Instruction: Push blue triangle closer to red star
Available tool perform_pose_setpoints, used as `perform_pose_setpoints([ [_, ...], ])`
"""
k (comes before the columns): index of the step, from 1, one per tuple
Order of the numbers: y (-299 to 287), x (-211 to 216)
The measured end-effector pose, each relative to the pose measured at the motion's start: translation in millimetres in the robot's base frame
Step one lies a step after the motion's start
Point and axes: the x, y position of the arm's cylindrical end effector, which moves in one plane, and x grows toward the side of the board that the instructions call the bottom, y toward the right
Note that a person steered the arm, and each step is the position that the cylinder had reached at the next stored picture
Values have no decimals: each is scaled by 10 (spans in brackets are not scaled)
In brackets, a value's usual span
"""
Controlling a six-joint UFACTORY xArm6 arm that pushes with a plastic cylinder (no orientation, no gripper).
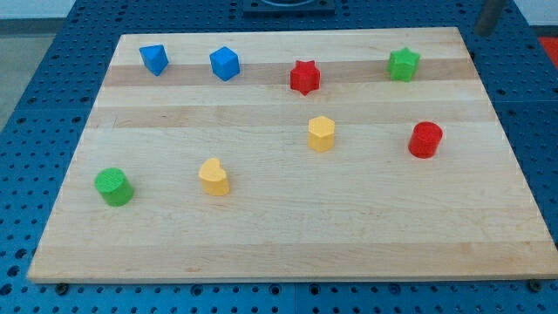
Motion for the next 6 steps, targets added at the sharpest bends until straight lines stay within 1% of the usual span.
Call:
perform_pose_setpoints([
  [4, -15, 0],
  [5, -140, 233],
  [6, -331, 724],
])
